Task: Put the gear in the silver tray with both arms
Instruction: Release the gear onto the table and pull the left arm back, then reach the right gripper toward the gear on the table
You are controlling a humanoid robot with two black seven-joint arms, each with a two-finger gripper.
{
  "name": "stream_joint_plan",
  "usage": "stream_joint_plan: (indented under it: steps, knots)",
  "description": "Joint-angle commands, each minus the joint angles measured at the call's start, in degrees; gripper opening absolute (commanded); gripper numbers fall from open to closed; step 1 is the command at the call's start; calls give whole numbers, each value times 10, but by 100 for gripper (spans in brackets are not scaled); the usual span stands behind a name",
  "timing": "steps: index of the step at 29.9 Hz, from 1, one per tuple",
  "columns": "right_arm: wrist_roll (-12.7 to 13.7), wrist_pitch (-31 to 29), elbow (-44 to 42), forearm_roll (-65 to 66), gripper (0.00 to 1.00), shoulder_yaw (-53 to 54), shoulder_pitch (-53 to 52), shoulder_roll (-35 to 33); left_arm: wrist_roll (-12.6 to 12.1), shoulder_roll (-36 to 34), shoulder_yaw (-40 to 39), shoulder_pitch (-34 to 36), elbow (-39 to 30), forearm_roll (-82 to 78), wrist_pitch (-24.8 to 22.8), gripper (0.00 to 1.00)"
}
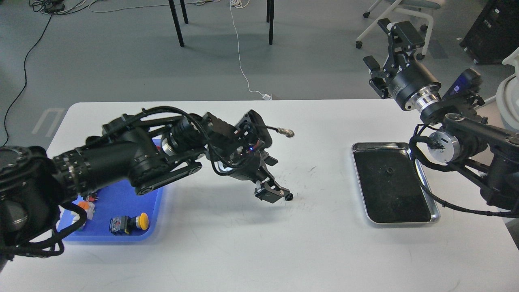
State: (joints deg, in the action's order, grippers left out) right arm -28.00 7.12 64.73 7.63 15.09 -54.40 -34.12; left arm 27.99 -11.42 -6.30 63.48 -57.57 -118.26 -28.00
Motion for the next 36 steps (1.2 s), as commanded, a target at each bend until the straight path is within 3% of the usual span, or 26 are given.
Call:
stream_joint_plan:
  steps: [1, 5, 11, 18, 24, 36]
  knots:
    - [0, -3, 2, 10, 98, -22, 4, -21, 0, -80, -23, -2, -24, 99, 0, 94]
    - [0, -25, 11, 111, 98, -77, 3, -49, 0, -152, -45, -22, -25, 231, 22, 94]
    - [0, -56, 27, 379, 98, -168, -21, -86, 0, -219, -90, -104, -45, 552, 41, 96]
    - [0, -57, 26, 572, 98, -383, -180, -78, 0, -229, -270, -246, -59, 789, 37, 98]
    - [0, -57, 21, 621, 99, -526, -292, 18, 0, -230, -369, -326, -69, 844, 41, 98]
    - [0, -51, -40, 644, 97, -640, -330, 237, 0, -233, -383, -348, -79, 844, 43, 98]
